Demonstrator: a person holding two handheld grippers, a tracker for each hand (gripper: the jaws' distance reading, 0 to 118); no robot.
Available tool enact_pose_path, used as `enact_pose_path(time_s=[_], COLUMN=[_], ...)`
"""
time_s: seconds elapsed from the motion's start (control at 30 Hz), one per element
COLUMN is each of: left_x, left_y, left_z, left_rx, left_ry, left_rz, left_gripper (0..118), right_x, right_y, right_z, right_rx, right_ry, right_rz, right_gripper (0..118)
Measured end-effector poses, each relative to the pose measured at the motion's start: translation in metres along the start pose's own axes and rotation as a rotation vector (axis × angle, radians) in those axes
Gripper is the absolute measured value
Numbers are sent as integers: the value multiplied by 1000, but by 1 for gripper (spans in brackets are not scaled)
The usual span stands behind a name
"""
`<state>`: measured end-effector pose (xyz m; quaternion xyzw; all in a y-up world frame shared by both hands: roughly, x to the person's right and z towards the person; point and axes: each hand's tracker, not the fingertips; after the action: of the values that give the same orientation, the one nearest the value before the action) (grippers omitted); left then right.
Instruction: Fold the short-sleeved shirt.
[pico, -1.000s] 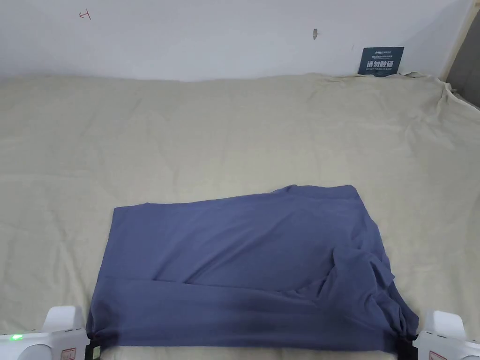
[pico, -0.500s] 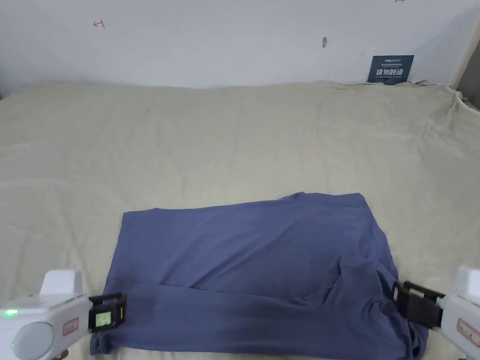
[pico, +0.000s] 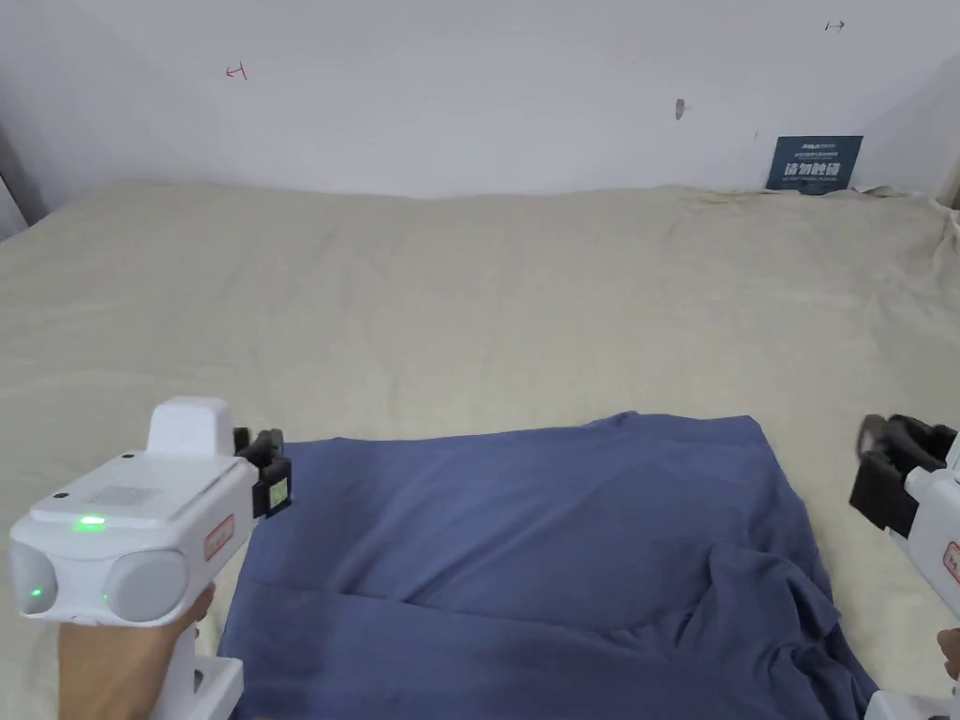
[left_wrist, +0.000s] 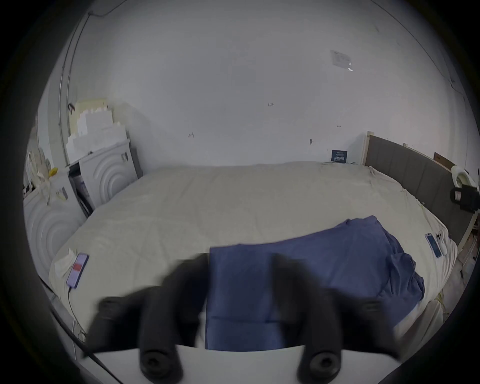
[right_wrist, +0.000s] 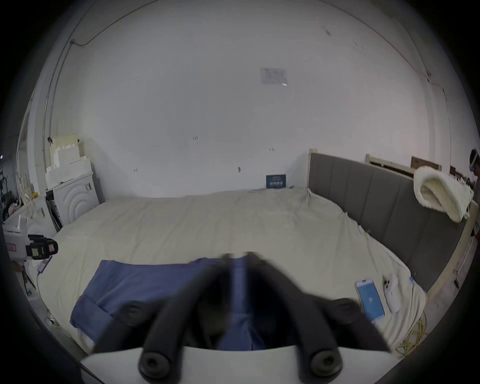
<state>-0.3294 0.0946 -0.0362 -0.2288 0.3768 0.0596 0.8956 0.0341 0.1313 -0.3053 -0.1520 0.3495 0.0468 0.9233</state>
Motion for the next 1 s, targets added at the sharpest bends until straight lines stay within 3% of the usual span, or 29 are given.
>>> enact_pose_path(time_s=[0.07,0.33,0.67,0.73,0.77,0.83,0.87,0.9,1.0], left_x=[3,-7,-47,-53,-54,-57,-58,-62,-66], left_y=[4,22,25,21,18,14,11,6,-2], left_z=[-12,-94,-240,-262,-278,-298,-306,-312,-329], left_rx=[-10,-104,-389,-420,-455,-528,-559,-562,-594], left_ry=[-24,-72,-87,-67,-61,-57,-48,-39,-9], left_rz=[3,51,91,103,109,109,96,74,57], left_gripper=[0,0,0,14,26,70,82,90,91], right_x=[-1,-4,4,7,8,10,12,13,17], right_y=[4,12,8,7,5,2,0,-1,-7], right_z=[-5,-38,-82,-90,-93,-99,-102,-104,-111], right_rx=[17,-2,-62,-76,-85,-102,-110,-118,-142], right_ry=[25,38,6,-3,-6,-15,-21,-24,-25], right_rz=[-1,-2,-5,-5,-6,-5,-6,-8,-16], right_gripper=[1,1,1,1,1,1,1,1,1])
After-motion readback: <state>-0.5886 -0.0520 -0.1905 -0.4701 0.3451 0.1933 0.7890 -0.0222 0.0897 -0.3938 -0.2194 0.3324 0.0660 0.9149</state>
